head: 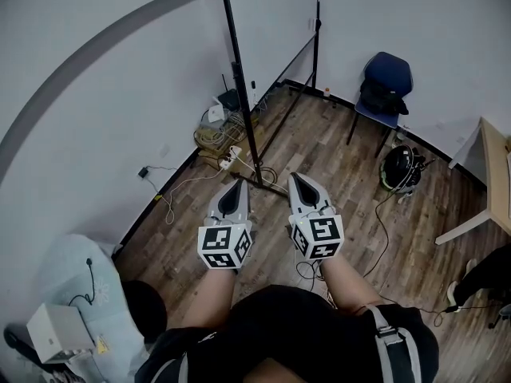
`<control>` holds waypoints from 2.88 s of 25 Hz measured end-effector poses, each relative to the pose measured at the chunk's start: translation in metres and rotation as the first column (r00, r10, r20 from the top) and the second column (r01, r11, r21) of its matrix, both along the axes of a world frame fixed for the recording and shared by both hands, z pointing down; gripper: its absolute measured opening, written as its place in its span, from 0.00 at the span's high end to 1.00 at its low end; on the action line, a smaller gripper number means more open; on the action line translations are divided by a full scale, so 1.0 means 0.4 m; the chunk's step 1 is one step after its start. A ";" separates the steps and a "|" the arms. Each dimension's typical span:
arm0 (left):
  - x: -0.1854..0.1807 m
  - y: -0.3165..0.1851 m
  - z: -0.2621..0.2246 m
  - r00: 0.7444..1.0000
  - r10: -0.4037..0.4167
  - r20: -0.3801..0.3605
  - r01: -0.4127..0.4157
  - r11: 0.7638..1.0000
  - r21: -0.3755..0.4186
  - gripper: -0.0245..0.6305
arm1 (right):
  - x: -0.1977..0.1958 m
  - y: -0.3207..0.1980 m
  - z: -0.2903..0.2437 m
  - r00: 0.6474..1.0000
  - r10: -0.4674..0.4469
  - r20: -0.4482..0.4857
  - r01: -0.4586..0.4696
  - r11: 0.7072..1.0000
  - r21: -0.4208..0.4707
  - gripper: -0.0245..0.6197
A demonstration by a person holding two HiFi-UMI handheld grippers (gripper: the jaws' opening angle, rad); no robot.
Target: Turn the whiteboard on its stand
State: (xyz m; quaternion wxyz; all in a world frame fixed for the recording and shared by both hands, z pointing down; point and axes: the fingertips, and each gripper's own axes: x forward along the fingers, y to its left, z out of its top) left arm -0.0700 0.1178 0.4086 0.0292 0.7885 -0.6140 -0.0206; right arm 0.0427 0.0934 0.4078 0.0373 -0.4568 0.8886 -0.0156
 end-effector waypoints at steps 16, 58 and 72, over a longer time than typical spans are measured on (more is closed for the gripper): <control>0.113 -0.065 0.015 1.000 -0.017 -0.015 0.017 1.000 0.009 0.95 | 0.114 -0.073 0.005 1.000 -0.001 -0.016 0.001 1.000 0.030 0.96; -0.253 -0.822 0.132 0.996 0.058 -0.070 -0.066 0.992 -0.107 0.95 | -0.214 -0.787 0.076 0.994 0.079 -0.079 -0.083 0.995 -0.051 0.96; -0.266 -0.997 0.181 0.999 0.021 -0.050 -0.029 0.984 -0.175 0.95 | -0.203 -0.949 0.083 0.993 0.041 -0.108 -0.047 0.997 -0.058 0.96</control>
